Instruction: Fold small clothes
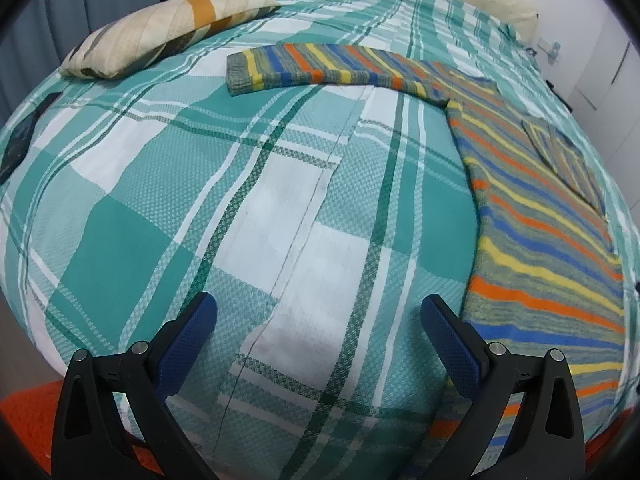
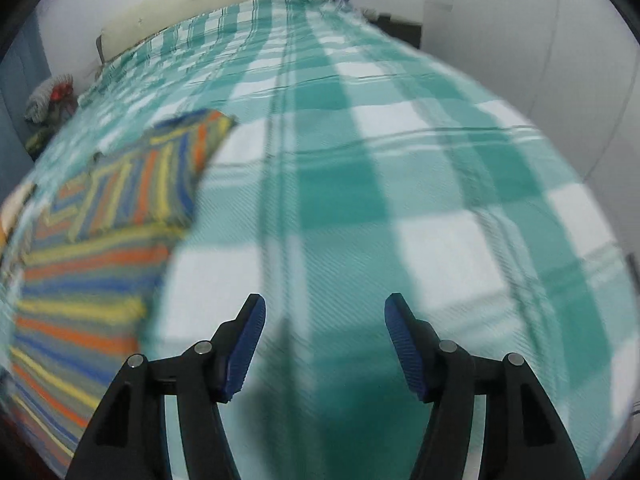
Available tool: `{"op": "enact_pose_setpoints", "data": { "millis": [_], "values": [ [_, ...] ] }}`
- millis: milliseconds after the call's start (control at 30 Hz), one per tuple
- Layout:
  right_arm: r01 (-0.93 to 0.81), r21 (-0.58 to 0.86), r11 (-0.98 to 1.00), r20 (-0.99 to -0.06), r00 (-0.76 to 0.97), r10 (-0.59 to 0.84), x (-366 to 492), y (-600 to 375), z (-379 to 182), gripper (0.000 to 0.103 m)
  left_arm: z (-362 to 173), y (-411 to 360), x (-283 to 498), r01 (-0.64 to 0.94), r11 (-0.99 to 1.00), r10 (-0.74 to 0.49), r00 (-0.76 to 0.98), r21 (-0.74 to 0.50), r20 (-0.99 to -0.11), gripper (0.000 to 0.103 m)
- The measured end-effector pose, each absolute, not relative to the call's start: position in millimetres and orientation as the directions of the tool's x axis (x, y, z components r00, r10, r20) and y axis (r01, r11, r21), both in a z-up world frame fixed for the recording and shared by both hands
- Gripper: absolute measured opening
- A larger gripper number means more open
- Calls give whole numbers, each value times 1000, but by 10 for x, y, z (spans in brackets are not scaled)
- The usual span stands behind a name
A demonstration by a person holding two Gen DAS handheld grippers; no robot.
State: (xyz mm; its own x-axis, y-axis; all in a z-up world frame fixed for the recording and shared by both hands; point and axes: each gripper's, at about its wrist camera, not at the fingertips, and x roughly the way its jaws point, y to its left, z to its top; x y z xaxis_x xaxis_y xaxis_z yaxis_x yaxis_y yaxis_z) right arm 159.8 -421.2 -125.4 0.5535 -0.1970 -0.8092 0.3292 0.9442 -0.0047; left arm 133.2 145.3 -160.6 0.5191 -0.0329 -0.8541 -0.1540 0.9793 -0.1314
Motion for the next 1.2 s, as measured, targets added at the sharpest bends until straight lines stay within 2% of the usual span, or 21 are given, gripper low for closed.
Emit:
{"op": "enact_pose_setpoints", "data": {
  "millis": [100, 167, 267, 533, 1200],
  "values": [
    [348, -76, 934, -772, 573, -276, 1189, -4267, -1301, 64, -1648, 1388, 1337, -143, 986, 1, 509, -83, -861, 102],
    [365, -108, 925, -771, 557, -310, 1033, -4292, -1395, 75, -1667, 1351, 1338, -138, 989, 24, 508, -54, -861, 102],
    [390, -67, 918, -810, 516, -279, 896, -4378, -1631, 80, -1681, 1347, 1336, -140, 989, 32, 509, -46, -860, 102],
    [430, -83, 899, -792, 519, -322, 927, -4352, -1775, 97, -1731, 1345, 1344, -137, 990, 30, 504, -46, -863, 103],
    [441, -114, 890, -773, 524, -359, 872, -4297, -1819, 100, -1764, 1321, 1348, -127, 992, 47, 509, -22, -859, 103]
  ]
}}
